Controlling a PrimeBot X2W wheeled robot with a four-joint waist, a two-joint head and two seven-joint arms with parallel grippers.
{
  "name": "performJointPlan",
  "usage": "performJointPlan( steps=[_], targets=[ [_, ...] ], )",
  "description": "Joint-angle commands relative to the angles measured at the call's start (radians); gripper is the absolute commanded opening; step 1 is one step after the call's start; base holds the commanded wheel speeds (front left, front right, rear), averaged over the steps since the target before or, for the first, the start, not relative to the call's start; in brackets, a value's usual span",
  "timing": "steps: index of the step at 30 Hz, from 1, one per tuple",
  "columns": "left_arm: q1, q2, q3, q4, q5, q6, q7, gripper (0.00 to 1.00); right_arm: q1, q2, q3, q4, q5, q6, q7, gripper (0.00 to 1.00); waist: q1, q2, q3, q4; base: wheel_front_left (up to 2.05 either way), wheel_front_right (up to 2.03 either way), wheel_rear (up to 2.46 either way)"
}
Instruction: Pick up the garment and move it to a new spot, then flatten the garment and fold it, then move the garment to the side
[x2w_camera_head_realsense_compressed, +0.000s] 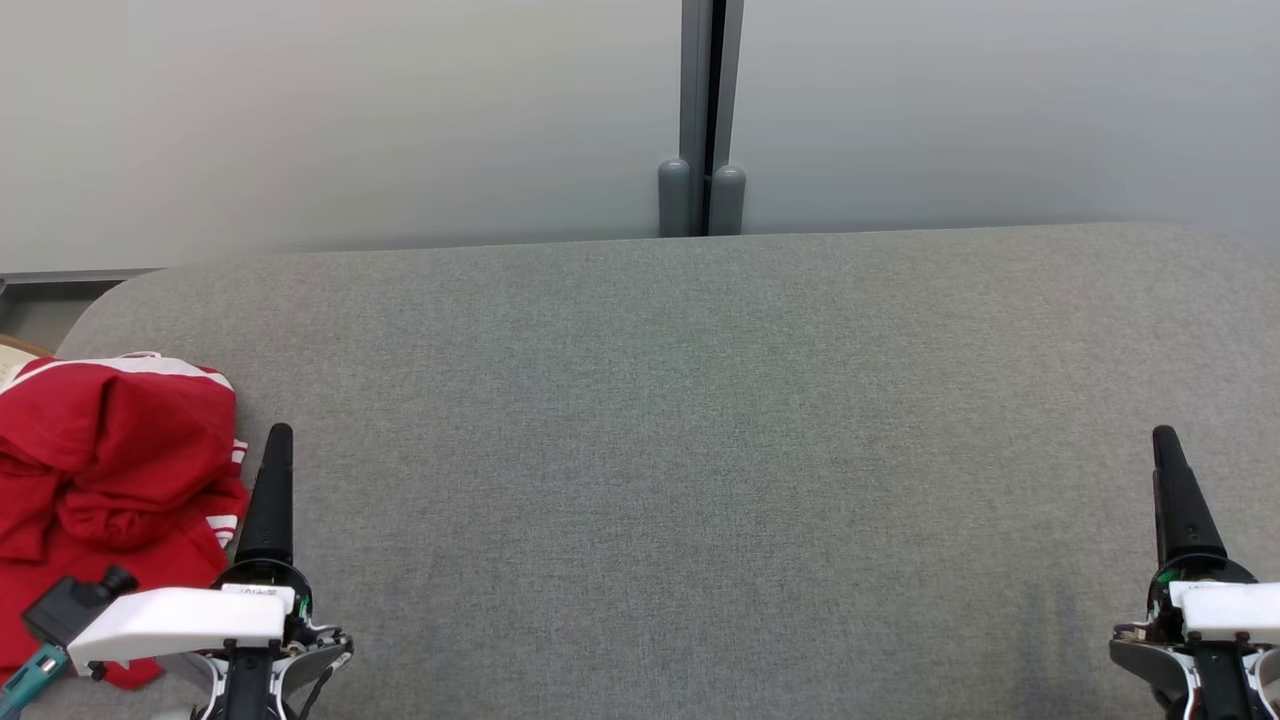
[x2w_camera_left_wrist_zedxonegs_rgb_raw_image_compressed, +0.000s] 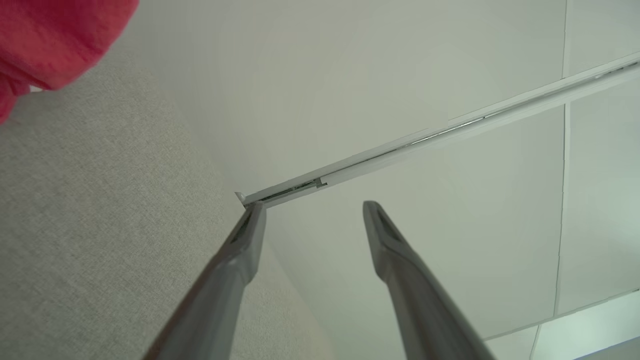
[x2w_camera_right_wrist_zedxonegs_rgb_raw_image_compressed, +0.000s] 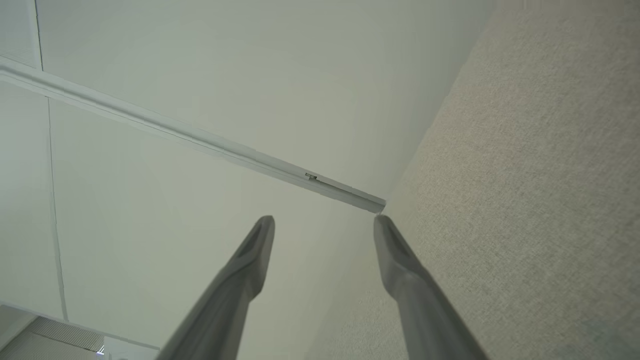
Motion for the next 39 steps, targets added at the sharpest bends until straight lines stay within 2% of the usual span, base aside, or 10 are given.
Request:
performJointPlan(
  steps=[1, 9, 12, 20, 39],
  targets=[
    [-0.037, 0.013, -0.002, -0.025, 0.044, -0.001, -0.01, 1.0, -0.021, -0.017, 0.004, -0.029, -0.05, 0.0, -0.01, 1.0, 0.0, -0.0001, 0.0, 0.0, 0.0, 0.0, 0.0],
    [-0.038, 0.02, -0.016, -0.042, 0.196, -0.001, -0.038, 1.0, -0.015, -0.025, 0.016, -0.073, -0.211, 0.0, -0.01, 1.0, 0.0, -0.0001, -0.001, -0.001, 0.0, 0.0, 0.0],
    [-0.037, 0.025, -0.022, -0.049, 0.285, 0.001, -0.053, 1.0, -0.008, -0.027, 0.023, -0.096, -0.288, 0.0, -0.009, 1.0, 0.0, -0.0001, -0.003, -0.002, 0.0, 0.0, 0.0],
    [-0.027, 0.037, -0.038, -0.053, 0.441, 0.004, -0.081, 1.0, 0.009, -0.032, 0.039, -0.119, -0.419, 0.0, -0.017, 1.0, 0.0, -0.0001, -0.005, -0.003, 0.0, 0.0, 0.0],
    [0.01, 0.04, -0.067, -0.022, 0.703, 0.011, -0.139, 1.0, 0.039, -0.032, 0.069, -0.113, -0.654, 0.0, -0.045, 1.0, 0.0, -0.0001, -0.01, 0.0, 0.0, 0.0, 0.0]
  ],
)
